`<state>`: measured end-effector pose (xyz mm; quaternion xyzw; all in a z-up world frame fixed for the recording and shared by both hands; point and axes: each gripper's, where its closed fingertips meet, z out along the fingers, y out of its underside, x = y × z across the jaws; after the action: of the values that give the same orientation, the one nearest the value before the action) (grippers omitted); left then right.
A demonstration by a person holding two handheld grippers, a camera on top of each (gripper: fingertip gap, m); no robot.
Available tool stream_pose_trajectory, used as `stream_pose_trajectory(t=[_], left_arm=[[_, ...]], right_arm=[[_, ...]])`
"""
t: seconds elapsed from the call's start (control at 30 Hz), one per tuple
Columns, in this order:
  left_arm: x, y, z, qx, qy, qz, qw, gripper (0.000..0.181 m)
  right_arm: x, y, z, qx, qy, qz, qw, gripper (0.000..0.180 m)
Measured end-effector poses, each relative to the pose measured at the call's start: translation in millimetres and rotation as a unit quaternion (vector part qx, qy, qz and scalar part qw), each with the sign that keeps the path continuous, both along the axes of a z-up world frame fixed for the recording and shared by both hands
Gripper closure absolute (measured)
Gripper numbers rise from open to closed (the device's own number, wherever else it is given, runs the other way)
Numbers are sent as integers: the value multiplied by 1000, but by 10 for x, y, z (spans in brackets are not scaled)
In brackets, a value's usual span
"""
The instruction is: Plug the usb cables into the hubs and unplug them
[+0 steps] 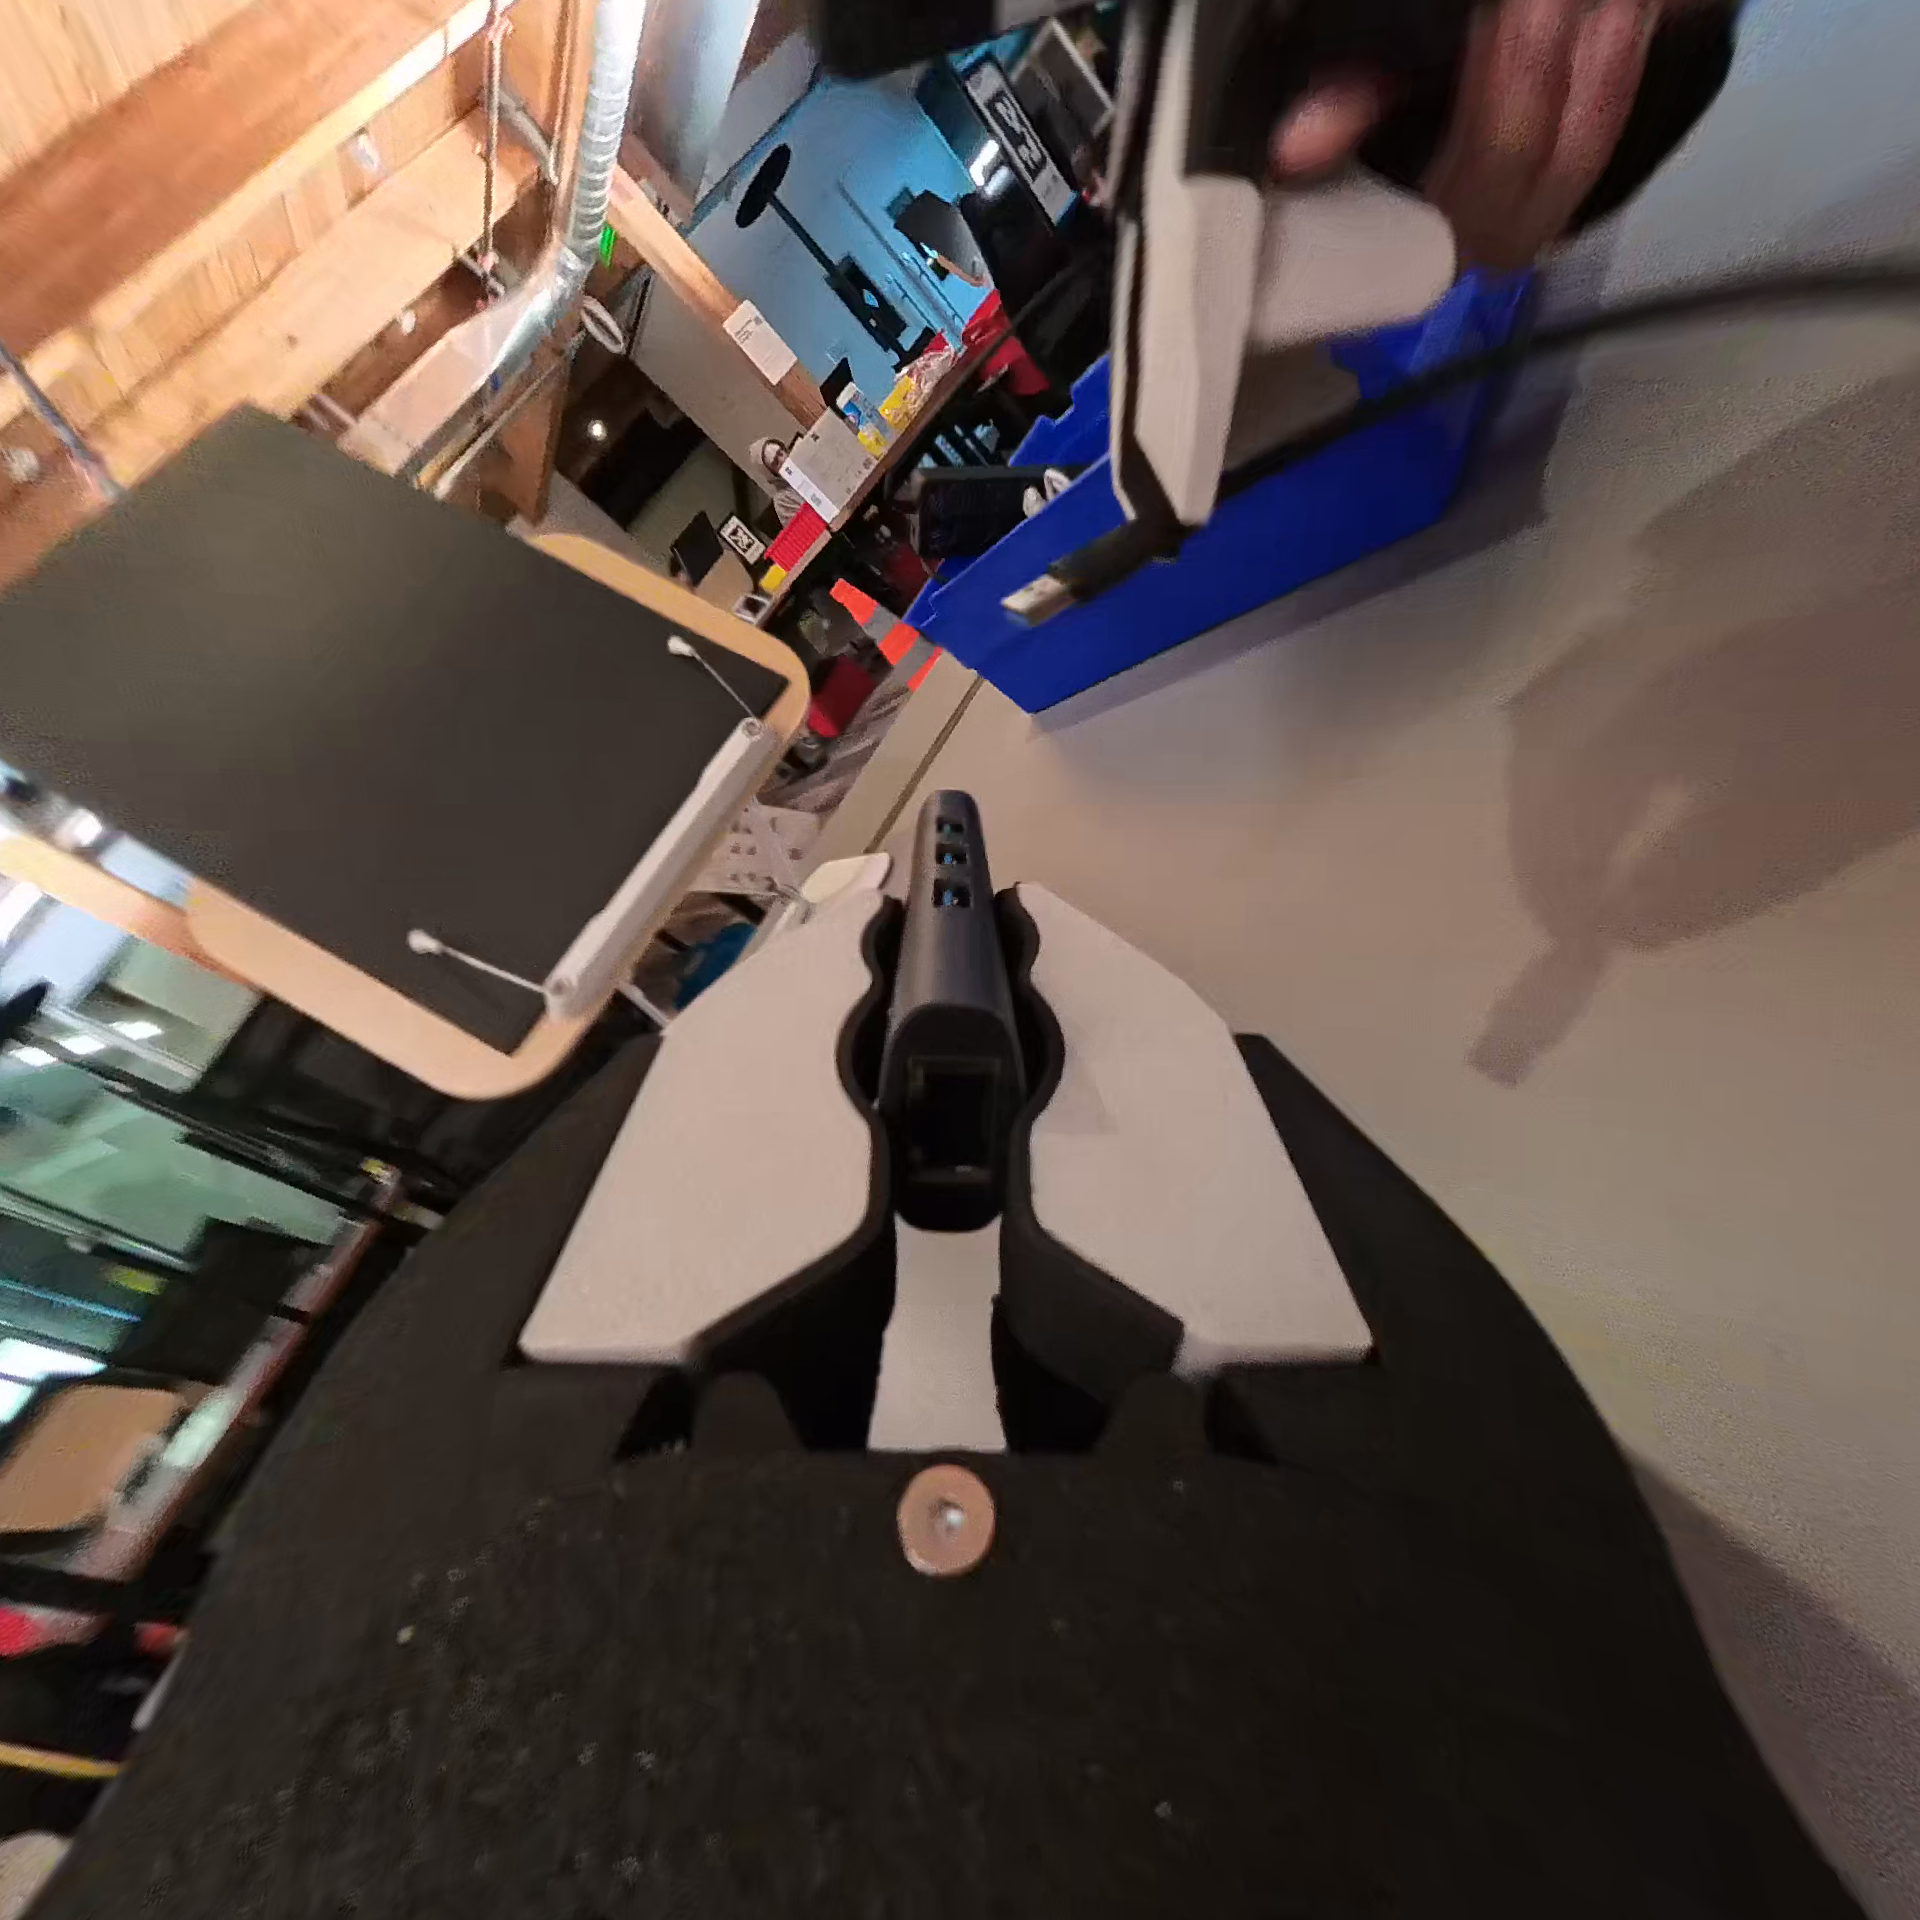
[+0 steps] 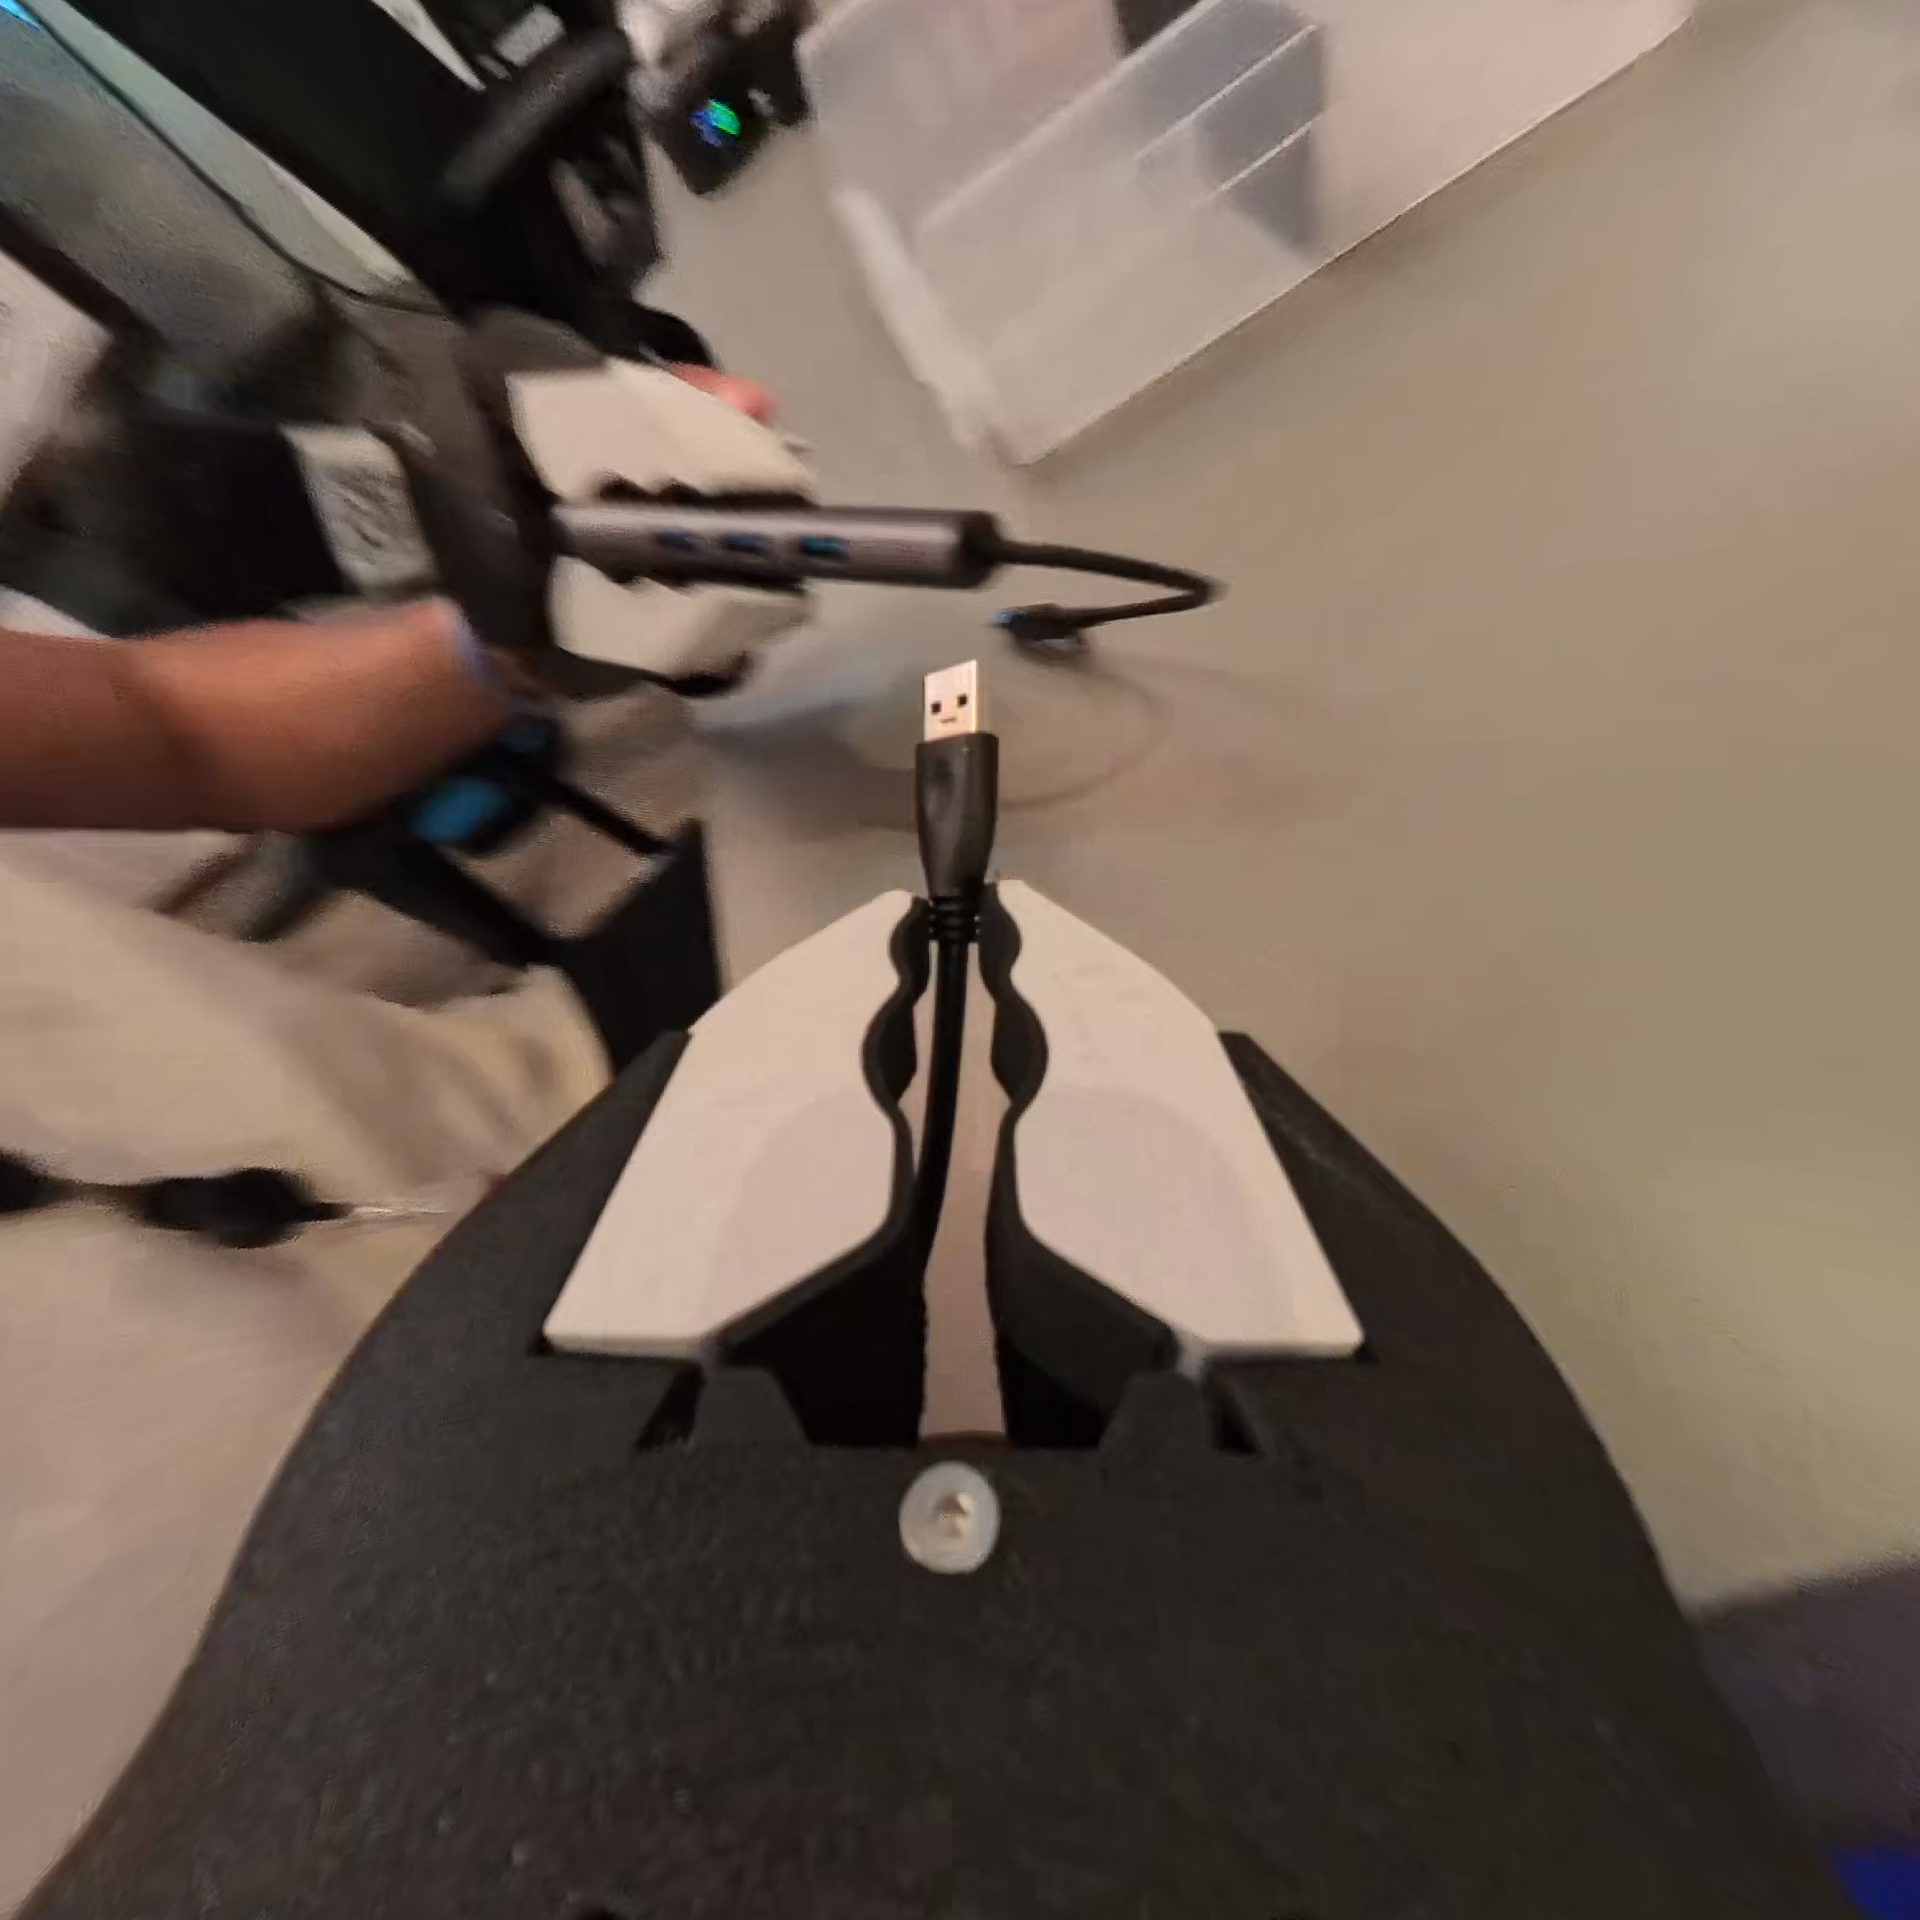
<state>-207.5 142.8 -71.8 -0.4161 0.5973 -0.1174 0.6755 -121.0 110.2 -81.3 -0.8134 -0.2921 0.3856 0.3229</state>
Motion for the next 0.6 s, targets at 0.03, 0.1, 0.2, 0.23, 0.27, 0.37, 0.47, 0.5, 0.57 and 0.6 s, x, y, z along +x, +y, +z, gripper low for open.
stream_pose_trajectory(t=[0.03,0.1,0.2,0.23,0.27,0.37,0.47,0.5,0.57,0.6], left_arm=[[72,35,-19,24,13,2,1000,163],[192,105,-50,65,34,16,997,163],[374,137,-52,137,64,16,988,163],[433,154,-38,162,71,18,984,163],[486,173,-17,182,74,20,980,163],[608,181,1,204,74,9,976,163],[659,184,-44,220,86,6,972,163],[667,179,-55,219,89,5,972,163],[673,174,-63,229,93,8,969,163],[670,175,-76,233,98,8,967,163]], right_arm=[[-60,-25,29,-40,31,-2,999,171],[-217,-126,97,-98,101,16,990,171],[-317,-208,69,-139,129,26,982,170],[-334,-213,90,-149,146,26,978,171],[-334,-205,103,-159,157,22,974,171],[-299,-162,46,-169,154,5,974,171],[-322,-177,13,-172,145,6,974,171],[-315,-166,-23,-169,130,2,977,171],[-309,-153,-58,-170,121,-2,978,171],[-301,-146,-71,-171,120,-4,978,171]])
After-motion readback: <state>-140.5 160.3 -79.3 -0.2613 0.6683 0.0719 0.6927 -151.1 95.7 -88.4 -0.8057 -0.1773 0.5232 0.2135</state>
